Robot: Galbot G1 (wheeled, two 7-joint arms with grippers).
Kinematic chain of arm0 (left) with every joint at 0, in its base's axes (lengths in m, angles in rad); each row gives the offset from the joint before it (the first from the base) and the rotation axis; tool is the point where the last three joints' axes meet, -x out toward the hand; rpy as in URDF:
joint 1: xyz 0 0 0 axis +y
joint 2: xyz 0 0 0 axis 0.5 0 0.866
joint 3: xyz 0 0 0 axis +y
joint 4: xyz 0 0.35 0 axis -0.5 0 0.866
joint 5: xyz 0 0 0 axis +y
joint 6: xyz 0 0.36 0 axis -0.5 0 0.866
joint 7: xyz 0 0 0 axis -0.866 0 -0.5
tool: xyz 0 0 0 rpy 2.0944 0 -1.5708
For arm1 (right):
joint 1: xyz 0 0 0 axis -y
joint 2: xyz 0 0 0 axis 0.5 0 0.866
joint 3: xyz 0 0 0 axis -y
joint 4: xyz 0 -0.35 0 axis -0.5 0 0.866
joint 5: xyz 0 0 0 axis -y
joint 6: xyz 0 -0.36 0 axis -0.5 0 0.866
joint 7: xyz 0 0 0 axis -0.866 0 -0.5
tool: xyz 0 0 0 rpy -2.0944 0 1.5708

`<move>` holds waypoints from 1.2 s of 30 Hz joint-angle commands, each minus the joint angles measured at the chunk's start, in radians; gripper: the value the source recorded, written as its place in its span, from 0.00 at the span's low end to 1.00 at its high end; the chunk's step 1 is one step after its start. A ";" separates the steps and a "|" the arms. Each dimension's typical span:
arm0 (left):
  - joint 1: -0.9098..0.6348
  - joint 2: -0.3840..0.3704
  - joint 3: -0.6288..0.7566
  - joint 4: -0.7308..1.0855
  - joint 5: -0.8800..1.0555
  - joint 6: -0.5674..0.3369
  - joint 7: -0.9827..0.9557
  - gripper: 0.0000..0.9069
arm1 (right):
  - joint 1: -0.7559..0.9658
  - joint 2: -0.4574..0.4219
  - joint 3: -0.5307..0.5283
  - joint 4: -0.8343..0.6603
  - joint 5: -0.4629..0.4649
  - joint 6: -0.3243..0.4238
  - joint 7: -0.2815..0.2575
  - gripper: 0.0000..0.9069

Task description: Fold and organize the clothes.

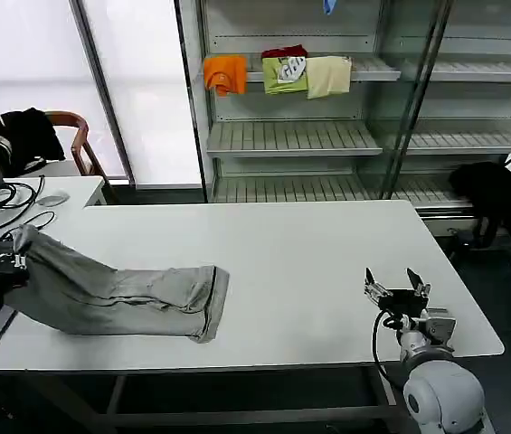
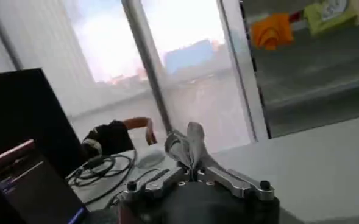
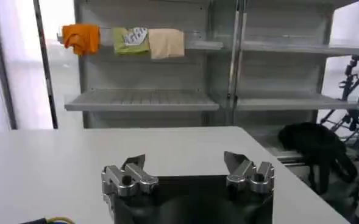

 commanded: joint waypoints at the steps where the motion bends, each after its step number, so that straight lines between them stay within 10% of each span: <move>1: 0.015 -0.092 0.265 -0.266 0.054 0.032 -0.031 0.01 | -0.038 0.007 0.012 0.011 -0.002 0.006 0.002 1.00; 32: -0.139 -0.169 0.615 -0.129 0.082 0.084 -0.041 0.02 | -0.121 0.061 0.032 -0.006 -0.029 0.041 0.009 1.00; 34: -0.137 -0.178 0.619 -0.119 0.082 0.084 -0.043 0.29 | -0.121 0.061 0.031 -0.008 -0.028 0.042 0.009 1.00; 36: -0.134 -0.189 0.621 -0.105 0.095 0.082 -0.039 0.97 | -0.118 0.061 0.028 -0.010 -0.029 0.042 0.009 1.00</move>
